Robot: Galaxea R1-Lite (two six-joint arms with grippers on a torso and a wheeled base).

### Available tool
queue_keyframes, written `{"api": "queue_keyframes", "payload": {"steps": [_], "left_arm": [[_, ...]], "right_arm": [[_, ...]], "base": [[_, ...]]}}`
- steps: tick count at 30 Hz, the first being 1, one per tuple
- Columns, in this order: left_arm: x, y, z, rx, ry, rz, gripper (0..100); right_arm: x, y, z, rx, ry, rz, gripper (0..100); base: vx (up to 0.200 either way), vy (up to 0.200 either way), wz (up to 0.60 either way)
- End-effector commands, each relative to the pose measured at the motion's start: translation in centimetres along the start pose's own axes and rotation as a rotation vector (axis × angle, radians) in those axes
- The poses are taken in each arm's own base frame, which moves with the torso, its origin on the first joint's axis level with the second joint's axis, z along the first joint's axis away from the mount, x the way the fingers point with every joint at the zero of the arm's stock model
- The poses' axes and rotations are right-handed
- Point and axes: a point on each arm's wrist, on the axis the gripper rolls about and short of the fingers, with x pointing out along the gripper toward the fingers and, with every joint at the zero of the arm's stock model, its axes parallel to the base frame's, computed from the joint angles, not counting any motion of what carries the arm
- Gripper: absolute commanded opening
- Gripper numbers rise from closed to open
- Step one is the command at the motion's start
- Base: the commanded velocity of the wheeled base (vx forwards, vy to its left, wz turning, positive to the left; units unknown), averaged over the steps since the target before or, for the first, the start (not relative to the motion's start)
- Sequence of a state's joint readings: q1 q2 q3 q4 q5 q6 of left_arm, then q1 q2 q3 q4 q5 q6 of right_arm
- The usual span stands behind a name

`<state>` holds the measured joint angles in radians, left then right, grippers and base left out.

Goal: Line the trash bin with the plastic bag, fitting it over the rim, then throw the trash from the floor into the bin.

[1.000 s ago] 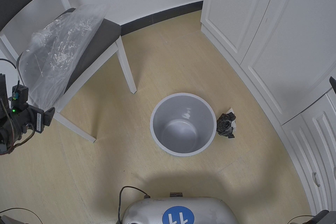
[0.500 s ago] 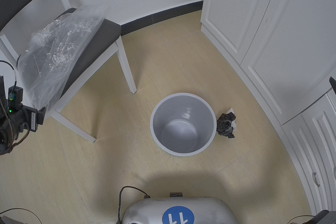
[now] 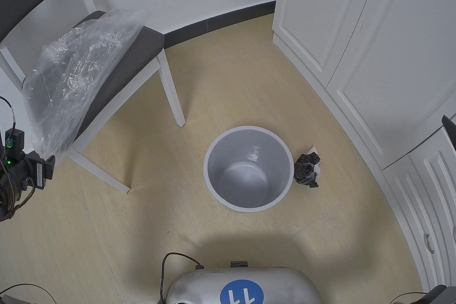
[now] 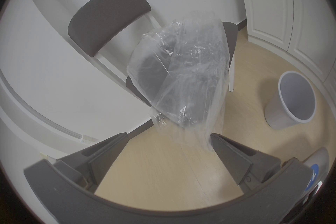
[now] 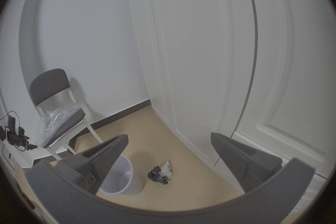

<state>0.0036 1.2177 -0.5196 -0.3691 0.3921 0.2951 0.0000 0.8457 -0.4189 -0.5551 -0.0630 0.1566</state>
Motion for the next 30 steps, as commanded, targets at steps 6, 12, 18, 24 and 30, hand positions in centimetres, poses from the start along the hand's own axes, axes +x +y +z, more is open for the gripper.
{"api": "queue_keyframes", "payload": {"steps": [6, 12, 18, 24, 30], "left_arm": [[0.1, -0.1, -0.5, -0.009, 0.017, -0.002, 100], [0.7, -0.5, -0.6, -0.029, 0.036, -0.020, 0], [0.6, -1.2, -0.8, -0.048, 0.020, -0.049, 0], [-0.6, -1.2, -0.5, -0.057, -0.038, -0.093, 0], [-3.2, -0.7, 0.5, -0.081, -0.170, -0.168, 0]], "right_arm": [[-0.6, 0.0, 0.3, 0.001, -0.022, 0.019, 100], [-1.1, 0.2, 0.4, 0.002, -0.033, 0.070, 100], [-1.0, 0.3, -0.2, 0.003, -0.003, 0.111, 100], [-0.3, 1.0, -0.8, 0.010, 0.045, 0.171, 100], [1.6, 2.0, -0.5, 0.019, 0.069, 0.223, 100]], "base": [[0.000, 0.000, 0.00], [0.000, 0.000, 0.00], [0.000, 0.000, 0.00], [0.000, 0.000, 0.00], [0.000, 0.000, 0.00]]}}
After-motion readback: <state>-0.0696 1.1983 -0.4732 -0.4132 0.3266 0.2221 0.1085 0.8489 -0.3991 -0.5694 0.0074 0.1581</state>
